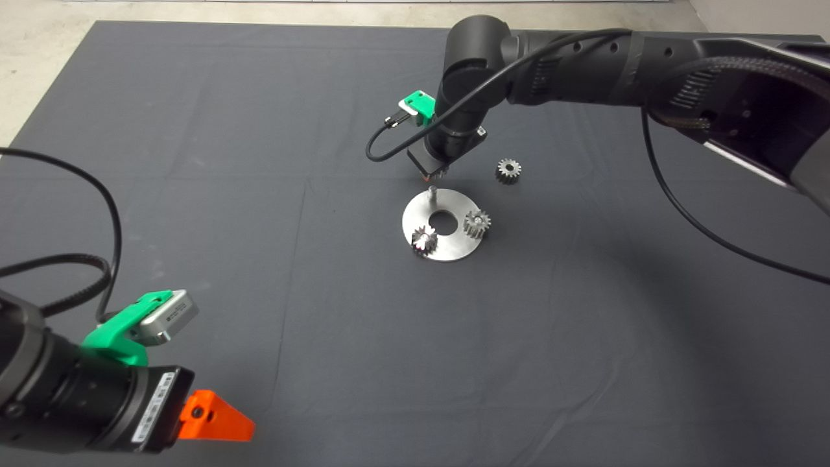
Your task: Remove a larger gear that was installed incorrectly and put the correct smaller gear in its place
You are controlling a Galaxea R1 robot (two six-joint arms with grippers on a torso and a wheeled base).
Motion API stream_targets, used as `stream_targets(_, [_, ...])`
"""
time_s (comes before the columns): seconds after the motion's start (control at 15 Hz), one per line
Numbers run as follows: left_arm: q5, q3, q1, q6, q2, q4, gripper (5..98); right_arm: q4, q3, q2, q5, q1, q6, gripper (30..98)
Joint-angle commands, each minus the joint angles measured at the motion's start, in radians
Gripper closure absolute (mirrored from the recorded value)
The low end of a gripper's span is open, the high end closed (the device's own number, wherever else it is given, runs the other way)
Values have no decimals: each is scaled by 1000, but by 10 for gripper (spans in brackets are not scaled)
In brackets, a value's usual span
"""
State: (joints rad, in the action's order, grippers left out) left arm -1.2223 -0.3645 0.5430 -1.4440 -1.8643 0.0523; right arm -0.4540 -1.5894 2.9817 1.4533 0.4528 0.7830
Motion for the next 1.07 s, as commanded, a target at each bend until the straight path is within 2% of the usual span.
stream_targets(0.0, [1, 12, 1, -3, 4, -2, 53, -18, 95, -5, 111, 55, 5, 838])
stream_targets(0.07, [1, 12, 0, -3, 3, -2, 53, -18, 121, -23, 136, 55, 10, 838])
stream_targets(0.2, [1, 12, 0, -3, 3, -2, 53, -15, 211, -93, 142, 55, 46, 837])
stream_targets(0.53, [4, 12, 1, -2, 2, -2, 53, 34, 381, -303, 154, 53, 64, 836])
stream_targets(0.67, [6, 12, 2, -1, 1, -2, 53, 56, 408, -363, 165, 54, 64, 838])
stream_targets(0.87, [6, 12, 0, 1, 1, -2, 53, 100, 435, -418, 167, 55, 65, 837])
stream_targets(1.0, [6, 12, 1, 2, 3, -2, 53, 109, 466, -441, 167, 54, 94, 838])
